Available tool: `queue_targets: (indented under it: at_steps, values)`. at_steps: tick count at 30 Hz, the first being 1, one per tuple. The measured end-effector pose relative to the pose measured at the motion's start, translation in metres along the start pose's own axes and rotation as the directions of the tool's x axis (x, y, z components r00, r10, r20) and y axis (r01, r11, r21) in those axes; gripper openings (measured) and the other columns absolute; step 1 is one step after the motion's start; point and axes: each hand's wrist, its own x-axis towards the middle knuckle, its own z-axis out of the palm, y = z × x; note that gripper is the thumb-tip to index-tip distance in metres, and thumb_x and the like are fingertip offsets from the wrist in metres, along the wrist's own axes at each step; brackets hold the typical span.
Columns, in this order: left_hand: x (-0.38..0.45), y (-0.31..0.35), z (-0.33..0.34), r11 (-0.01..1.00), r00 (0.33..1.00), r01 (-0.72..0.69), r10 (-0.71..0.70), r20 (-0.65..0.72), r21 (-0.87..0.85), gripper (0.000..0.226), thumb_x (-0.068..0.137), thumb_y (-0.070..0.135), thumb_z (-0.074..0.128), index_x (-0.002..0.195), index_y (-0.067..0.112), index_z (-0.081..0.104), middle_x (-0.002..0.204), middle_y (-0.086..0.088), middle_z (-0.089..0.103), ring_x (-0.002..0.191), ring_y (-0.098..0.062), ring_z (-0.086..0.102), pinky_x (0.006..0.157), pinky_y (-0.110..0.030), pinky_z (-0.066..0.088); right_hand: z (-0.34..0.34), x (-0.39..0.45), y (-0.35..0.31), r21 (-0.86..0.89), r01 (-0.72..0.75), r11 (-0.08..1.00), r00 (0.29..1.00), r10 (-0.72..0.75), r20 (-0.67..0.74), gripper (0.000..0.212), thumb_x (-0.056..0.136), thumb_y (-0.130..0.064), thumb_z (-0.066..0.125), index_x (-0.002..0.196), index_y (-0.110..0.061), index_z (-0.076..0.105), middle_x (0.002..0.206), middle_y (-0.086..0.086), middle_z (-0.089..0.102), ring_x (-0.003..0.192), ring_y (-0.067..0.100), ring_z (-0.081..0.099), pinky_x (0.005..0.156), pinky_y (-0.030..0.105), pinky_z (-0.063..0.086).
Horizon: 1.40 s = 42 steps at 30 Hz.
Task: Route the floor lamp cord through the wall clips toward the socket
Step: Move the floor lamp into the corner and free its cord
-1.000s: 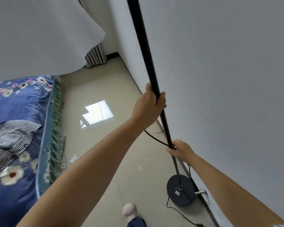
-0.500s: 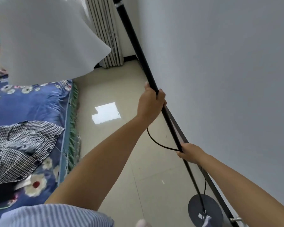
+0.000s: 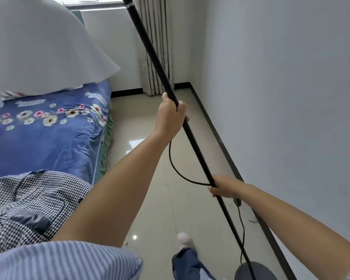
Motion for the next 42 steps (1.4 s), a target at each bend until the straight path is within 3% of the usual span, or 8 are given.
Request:
queue_targets:
  at_steps: [9, 12, 15, 20, 28, 33, 38, 42]
  values:
    - [0.195, -0.039, -0.015, 0.998, 0.999, 0.044, -0.043, -0.015, 0.045, 0.023, 0.092, 0.002, 0.035, 0.114, -0.005, 0.033, 0.053, 0.001, 0.048, 0.027, 0.007, 0.049, 0.041, -0.02, 0.046, -0.118, 0.165, -0.036, -0.023, 0.049, 0.999, 0.999, -0.048, 0.011, 0.006, 0.088, -0.023, 0.043, 0.082, -0.021, 0.042, 0.098, 0.007, 0.071, 0.082, 0.019, 0.058, 0.065, 0.028, 0.04]
    - [0.257, -0.059, -0.02, 0.998, 0.999, 0.04, -0.039, -0.015, 0.048, 0.014, 0.092, 0.003, 0.035, 0.106, 0.0, 0.035, 0.053, 0.001, 0.048, 0.028, 0.005, 0.05, 0.041, -0.02, 0.047, -0.153, 0.221, -0.047, -0.024, 0.044, 0.999, 0.999, -0.044, 0.009, 0.022, 0.087, -0.023, 0.044, 0.067, -0.028, 0.039, 0.097, 0.008, 0.071, 0.079, 0.018, 0.058, 0.07, 0.029, 0.043]
    - [0.328, -0.083, -0.027, 0.999, 0.999, 0.027, -0.026, -0.022, 0.023, 0.008, 0.091, 0.002, 0.036, 0.096, 0.007, 0.032, 0.053, 0.001, 0.046, 0.031, 0.002, 0.051, 0.046, -0.024, 0.046, -0.19, 0.282, -0.062, -0.02, 0.034, 0.999, 0.999, -0.033, 0.024, 0.014, 0.088, -0.022, 0.043, 0.074, -0.02, 0.044, 0.099, 0.008, 0.072, 0.082, 0.02, 0.06, 0.071, 0.028, 0.042]
    - [0.459, -0.128, -0.043, 0.999, 0.999, 0.04, -0.04, 0.0, 0.003, 0.026, 0.092, 0.003, 0.037, 0.117, -0.002, 0.033, 0.058, 0.002, 0.047, 0.029, 0.003, 0.051, 0.049, -0.027, 0.049, -0.259, 0.393, -0.097, 0.002, 0.02, 1.0, 0.999, -0.02, 0.044, 0.011, 0.088, -0.019, 0.042, 0.077, -0.018, 0.042, 0.103, 0.01, 0.071, 0.084, 0.018, 0.057, 0.064, 0.026, 0.04]
    - [0.657, -0.173, -0.048, 0.998, 0.997, 0.036, -0.033, 0.068, -0.054, 0.011, 0.092, 0.005, 0.037, 0.098, 0.013, 0.033, 0.056, 0.001, 0.047, 0.042, -0.013, 0.052, 0.061, -0.045, 0.056, -0.375, 0.55, -0.133, 0.043, -0.048, 0.998, 0.999, 0.047, 0.011, 0.006, 0.088, -0.02, 0.043, 0.082, -0.02, 0.042, 0.102, 0.009, 0.07, 0.082, 0.017, 0.057, 0.064, 0.027, 0.04]
    - [0.771, -0.203, -0.03, 1.0, 0.994, -0.01, 0.01, 0.104, -0.003, 0.011, 0.093, 0.008, 0.037, 0.097, 0.015, 0.031, 0.056, 0.005, 0.048, 0.038, -0.003, 0.053, 0.045, -0.028, 0.051, -0.439, 0.643, -0.131, 0.103, -0.087, 0.991, 0.996, 0.09, -0.029, 0.011, 0.086, -0.021, 0.043, 0.075, -0.024, 0.041, 0.096, 0.006, 0.07, 0.079, 0.014, 0.059, 0.055, 0.019, 0.036]
    - [0.892, -0.231, -0.013, 0.999, 0.987, 0.004, 0.003, 0.158, -0.043, 0.011, 0.093, 0.005, 0.037, 0.097, 0.014, 0.031, 0.06, 0.003, 0.046, 0.045, -0.011, 0.052, 0.061, -0.037, 0.055, -0.511, 0.745, -0.127, 0.136, -0.054, 0.989, 0.998, 0.059, -0.036, 0.013, 0.087, -0.023, 0.044, 0.075, -0.026, 0.042, 0.095, 0.005, 0.07, 0.073, 0.007, 0.059, 0.057, 0.017, 0.037]
    - [0.988, -0.246, 0.003, 1.0, 0.987, 0.006, -0.007, 0.16, 0.006, 0.021, 0.094, 0.006, 0.035, 0.115, 0.005, 0.033, 0.054, 0.003, 0.047, 0.046, -0.01, 0.052, 0.053, -0.028, 0.05, -0.575, 0.823, -0.124, 0.137, -0.038, 0.99, 0.998, 0.045, -0.043, 0.006, 0.088, -0.023, 0.044, 0.091, -0.019, 0.046, 0.1, 0.007, 0.071, 0.072, 0.009, 0.057, 0.055, 0.017, 0.036]
